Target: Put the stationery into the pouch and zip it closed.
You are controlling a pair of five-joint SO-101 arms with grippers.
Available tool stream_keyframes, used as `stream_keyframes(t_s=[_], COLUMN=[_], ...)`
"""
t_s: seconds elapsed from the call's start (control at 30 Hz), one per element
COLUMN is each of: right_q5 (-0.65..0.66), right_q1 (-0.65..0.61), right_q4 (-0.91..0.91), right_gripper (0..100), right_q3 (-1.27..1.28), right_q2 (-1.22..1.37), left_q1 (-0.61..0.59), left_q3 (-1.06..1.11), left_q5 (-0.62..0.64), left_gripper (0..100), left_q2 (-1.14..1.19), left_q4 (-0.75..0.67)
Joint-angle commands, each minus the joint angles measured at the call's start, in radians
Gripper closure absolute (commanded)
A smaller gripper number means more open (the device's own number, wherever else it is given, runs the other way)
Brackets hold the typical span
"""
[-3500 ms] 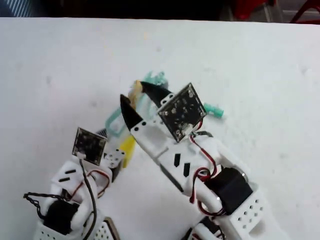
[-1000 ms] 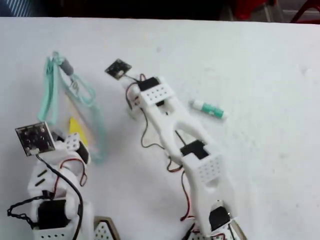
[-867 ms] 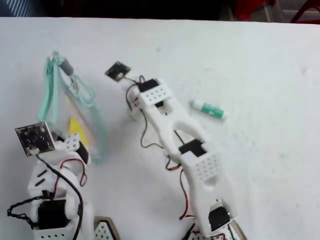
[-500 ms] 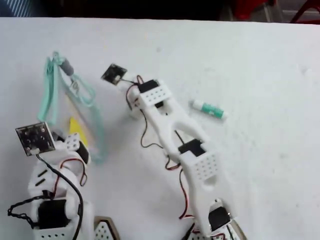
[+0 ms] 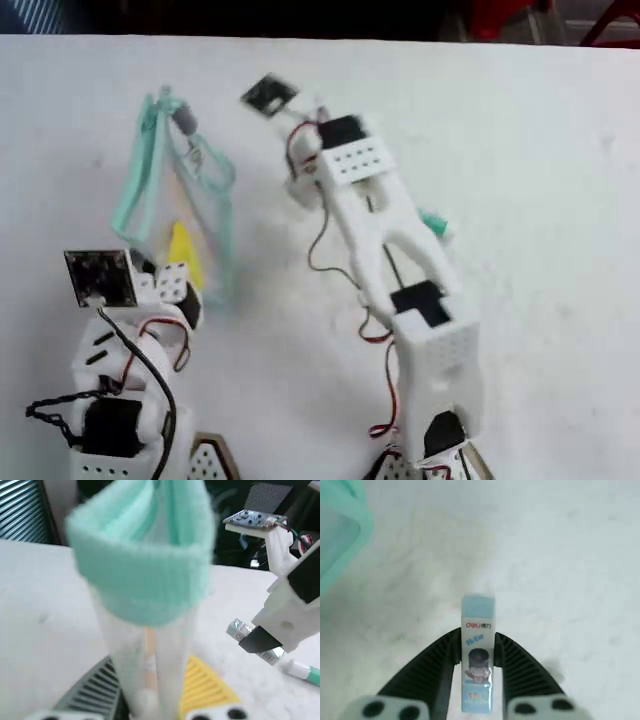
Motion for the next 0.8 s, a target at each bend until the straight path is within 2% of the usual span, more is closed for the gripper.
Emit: stream_keyframes(t_s=[0.0,0.07,0.2,0.33,0.43,0.6,0.77], right_q5=[-0.043,-0.044,-0.046,-0.092,-0.14,-0.141,-0.137], right_q1=[0.015,0.008,0.012,0.022,0.024,0.015,0.024], right_q4=[0.048,0.082,0.091,0.059,0.005,-0.119,-0.274], right_gripper=[98.1,98.1,98.1,98.1,98.1,98.1,98.1], right_q3=[-0.052,-0.041,0.037,0.146,0.252,0.465,0.697], right_q2=[-0.194,-0.245,-0.328,-0.421,-0.512,-0.685,-0.839], left_q1=[0.137,0.213,0.352,0.433,0.46,0.463,0.463], left_q3=[-0.071,-0.083,-0.161,-0.129,-0.068,0.037,0.058], left_q5=[-0.014,-0.038,-0.097,-0.149,-0.149,-0.149,-0.143], left_gripper=[98,98,98,98,98,98,98], left_q2=[-0.012,-0.012,-0.008,-0.007,-0.007,-0.01,-0.01], left_q4=[-0.133,-0.155,-0.095,-0.089,-0.115,-0.175,-0.167])
